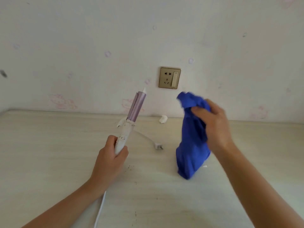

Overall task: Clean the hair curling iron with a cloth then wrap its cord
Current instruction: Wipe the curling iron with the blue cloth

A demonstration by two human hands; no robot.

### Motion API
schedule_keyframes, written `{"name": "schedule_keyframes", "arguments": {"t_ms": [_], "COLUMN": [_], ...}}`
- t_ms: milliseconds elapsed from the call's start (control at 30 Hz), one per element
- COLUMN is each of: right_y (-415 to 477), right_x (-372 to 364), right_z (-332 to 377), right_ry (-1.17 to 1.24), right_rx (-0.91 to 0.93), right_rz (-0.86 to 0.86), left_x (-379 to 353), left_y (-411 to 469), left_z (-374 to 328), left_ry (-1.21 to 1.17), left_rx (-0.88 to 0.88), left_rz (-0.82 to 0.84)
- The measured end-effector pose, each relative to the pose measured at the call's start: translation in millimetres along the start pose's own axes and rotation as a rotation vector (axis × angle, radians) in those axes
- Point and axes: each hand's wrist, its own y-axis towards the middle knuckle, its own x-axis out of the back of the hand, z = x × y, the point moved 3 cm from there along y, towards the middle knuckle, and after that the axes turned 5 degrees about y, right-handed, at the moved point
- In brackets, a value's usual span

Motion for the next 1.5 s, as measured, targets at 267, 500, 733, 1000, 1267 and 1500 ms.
{"name": "schedule_keyframes", "arguments": {"t_ms": [267,500,733,1000,1267,1500], "right_y": [-36.5,-13.1,-8.8,-13.1,-9.8,-37.5], "right_x": [-85.5,-84.8,-81.7,-79.1,-84.8,-106.8], "right_z": [-67.9,-82.3,-87.8,-92.4,-97.5,-96.7], "right_ry": [-0.071,-0.054,-0.006,0.082,0.006,-0.072], "right_rx": [0.008,0.102,0.126,0.047,0.068,0.147], "right_rz": [0.205,0.075,0.038,0.118,0.008,0.318], "left_x": [-7.2,-23.4,-49.1,-52.3,-52.0,-46.6], "left_y": [6.0,15.1,6.3,-0.1,1.4,2.1], "left_z": [-7.5,-20.9,-18.9,-18.5,-19.3,-25.7], "left_ry": [-0.248,-0.530,-0.679,-0.710,-0.789,-0.810], "left_rx": [0.052,0.095,0.263,0.258,0.263,0.261], "left_rz": [0.097,0.294,0.379,0.384,0.390,0.315]}}
